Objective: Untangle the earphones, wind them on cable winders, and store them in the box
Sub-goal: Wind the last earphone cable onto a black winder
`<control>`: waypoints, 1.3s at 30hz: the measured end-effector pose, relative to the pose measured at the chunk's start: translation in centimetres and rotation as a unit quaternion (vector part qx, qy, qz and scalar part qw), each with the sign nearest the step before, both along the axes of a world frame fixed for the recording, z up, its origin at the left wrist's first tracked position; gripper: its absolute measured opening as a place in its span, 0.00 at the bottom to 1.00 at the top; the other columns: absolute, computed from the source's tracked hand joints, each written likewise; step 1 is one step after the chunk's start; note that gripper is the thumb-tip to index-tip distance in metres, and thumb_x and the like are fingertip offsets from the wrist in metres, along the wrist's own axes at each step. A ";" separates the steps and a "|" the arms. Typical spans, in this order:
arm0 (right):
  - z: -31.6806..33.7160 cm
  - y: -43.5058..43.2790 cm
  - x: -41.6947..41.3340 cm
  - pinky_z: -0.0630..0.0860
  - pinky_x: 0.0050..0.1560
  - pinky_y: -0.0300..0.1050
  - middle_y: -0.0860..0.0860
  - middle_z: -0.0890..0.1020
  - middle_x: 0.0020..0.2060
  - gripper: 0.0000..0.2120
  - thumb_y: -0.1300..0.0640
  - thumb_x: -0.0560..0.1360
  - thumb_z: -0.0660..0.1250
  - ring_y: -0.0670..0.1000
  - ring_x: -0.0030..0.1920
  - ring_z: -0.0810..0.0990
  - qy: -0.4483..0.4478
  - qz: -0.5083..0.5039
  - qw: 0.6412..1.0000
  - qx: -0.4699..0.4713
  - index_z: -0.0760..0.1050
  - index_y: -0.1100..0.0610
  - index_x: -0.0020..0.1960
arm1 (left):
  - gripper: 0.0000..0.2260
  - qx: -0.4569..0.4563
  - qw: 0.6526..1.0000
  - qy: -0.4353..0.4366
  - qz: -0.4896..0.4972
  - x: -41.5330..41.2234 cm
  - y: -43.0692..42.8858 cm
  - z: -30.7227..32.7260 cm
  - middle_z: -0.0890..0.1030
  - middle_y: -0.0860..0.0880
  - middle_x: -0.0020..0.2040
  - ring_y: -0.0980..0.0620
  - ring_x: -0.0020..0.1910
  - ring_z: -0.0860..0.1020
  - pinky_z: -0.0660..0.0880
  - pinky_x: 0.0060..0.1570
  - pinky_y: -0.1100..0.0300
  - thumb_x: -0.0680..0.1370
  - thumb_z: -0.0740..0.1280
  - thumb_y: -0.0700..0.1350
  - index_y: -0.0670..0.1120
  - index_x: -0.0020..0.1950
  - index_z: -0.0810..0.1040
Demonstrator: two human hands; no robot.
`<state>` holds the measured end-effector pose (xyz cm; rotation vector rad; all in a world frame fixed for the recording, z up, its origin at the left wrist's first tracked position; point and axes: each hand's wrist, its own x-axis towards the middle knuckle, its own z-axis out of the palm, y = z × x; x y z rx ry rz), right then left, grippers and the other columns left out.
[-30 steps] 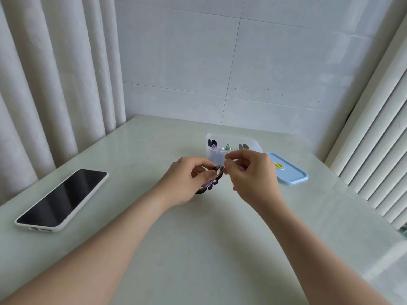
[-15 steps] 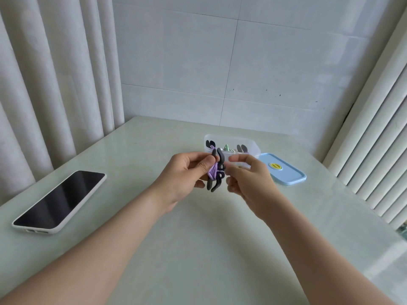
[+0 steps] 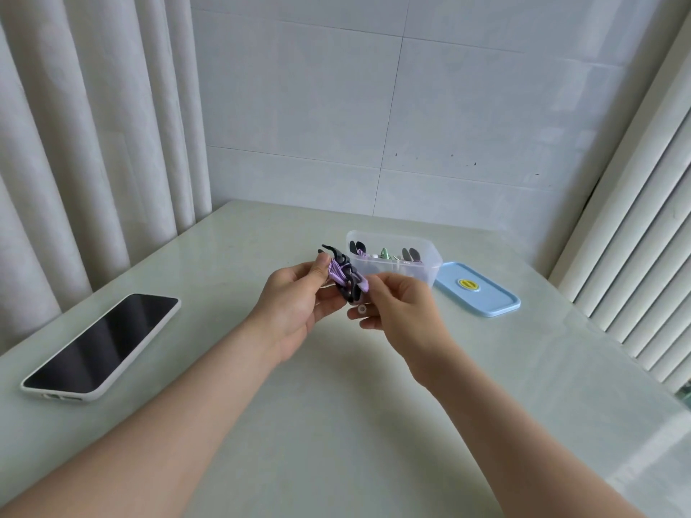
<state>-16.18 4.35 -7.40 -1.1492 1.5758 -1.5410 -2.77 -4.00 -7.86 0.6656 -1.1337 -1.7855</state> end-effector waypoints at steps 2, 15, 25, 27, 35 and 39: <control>0.3 0.0 0.2 0.82 0.46 0.50 0.57 0.88 0.42 0.17 0.55 0.85 0.59 0.54 0.41 0.87 -0.024 0.002 1.000 0.002 0.84 0.62 0.49 | 0.17 -0.013 1.000 -0.026 0.001 0.2 -0.1 0.0 0.88 0.40 0.49 0.47 0.45 0.86 0.83 0.50 0.58 0.87 0.61 0.49 0.39 0.50 0.84; -0.3 -0.4 -0.4 0.80 0.41 0.42 0.56 0.85 0.41 0.10 0.61 0.83 0.66 0.52 0.40 0.85 -0.134 0.024 0.991 0.018 0.86 0.62 0.53 | 0.16 0.041 0.999 0.014 -0.001 -0.1 -0.1 0.1 0.87 0.38 0.51 0.45 0.45 0.87 0.84 0.45 0.58 0.87 0.61 0.46 0.36 0.55 0.83; -0.2 -0.4 -0.3 0.82 0.49 0.50 0.63 0.86 0.46 0.12 0.62 0.84 0.58 0.57 0.42 0.86 -0.089 0.047 0.995 0.000 0.81 0.62 0.57 | 0.15 -0.096 0.993 -0.020 0.066 -0.7 0.3 -0.7 0.86 0.36 0.51 0.40 0.48 0.87 0.85 0.48 0.50 0.87 0.64 0.47 0.34 0.56 0.79; -0.2 -0.4 -0.2 0.83 0.52 0.51 0.64 0.86 0.50 0.12 0.59 0.84 0.61 0.56 0.45 0.87 -0.080 0.060 0.995 -0.009 0.81 0.62 0.59 | 0.14 -0.144 0.982 -0.058 0.106 -0.8 0.2 -0.7 0.85 0.38 0.54 0.42 0.50 0.87 0.85 0.49 0.46 0.85 0.67 0.48 0.37 0.59 0.78; -0.9 -0.4 -1.0 0.82 0.51 0.46 0.55 0.89 0.46 0.09 0.59 0.85 0.66 0.50 0.41 0.84 -0.012 0.014 0.999 -0.035 0.83 0.56 0.61 | 0.08 -0.227 0.960 -0.105 0.123 -1.0 0.8 -0.3 0.87 0.46 0.51 0.49 0.50 0.87 0.86 0.48 0.49 0.84 0.70 0.46 0.41 0.56 0.80; -0.9 -0.7 -1.9 0.83 0.54 0.50 0.52 0.88 0.40 0.08 0.57 0.84 0.67 0.50 0.40 0.84 -0.042 -0.076 0.995 -0.054 0.83 0.52 0.59 | 0.08 -0.306 0.910 -0.229 0.160 -1.9 -1.0 -0.8 0.84 0.53 0.56 0.51 0.54 0.84 0.84 0.52 0.49 0.86 0.63 0.46 0.49 0.59 0.82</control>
